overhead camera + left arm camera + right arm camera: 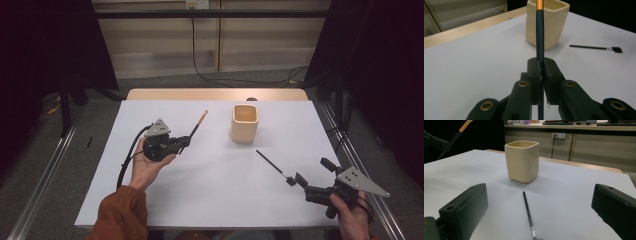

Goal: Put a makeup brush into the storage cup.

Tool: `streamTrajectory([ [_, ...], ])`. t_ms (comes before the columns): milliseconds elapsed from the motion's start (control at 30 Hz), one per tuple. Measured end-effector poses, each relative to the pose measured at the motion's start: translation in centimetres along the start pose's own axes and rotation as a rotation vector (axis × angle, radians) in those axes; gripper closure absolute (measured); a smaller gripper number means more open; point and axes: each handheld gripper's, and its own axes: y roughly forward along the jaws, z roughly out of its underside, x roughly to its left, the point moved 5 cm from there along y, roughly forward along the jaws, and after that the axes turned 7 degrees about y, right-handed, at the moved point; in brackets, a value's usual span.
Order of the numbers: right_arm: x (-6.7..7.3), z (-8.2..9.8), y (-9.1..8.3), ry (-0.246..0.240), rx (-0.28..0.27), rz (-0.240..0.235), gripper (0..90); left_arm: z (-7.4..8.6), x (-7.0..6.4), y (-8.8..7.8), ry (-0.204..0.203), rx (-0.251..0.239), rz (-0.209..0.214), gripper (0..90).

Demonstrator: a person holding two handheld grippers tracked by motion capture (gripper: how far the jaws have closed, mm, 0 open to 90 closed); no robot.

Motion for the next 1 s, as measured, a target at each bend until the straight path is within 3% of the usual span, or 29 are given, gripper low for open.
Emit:
streamTrajectory([
  [367,0.0,0.0,-0.1,0.002,0.009,-0.003,0.2,-0.2,0.2,-0.2,0.006,-0.108,-0.031,84.3],
  [1000,0.1,-0.1,-0.1,-0.002,0.002,-0.009,0.2,-1.0,-1.4,-0.3,0.028,-0.128,0.014,84.3],
])
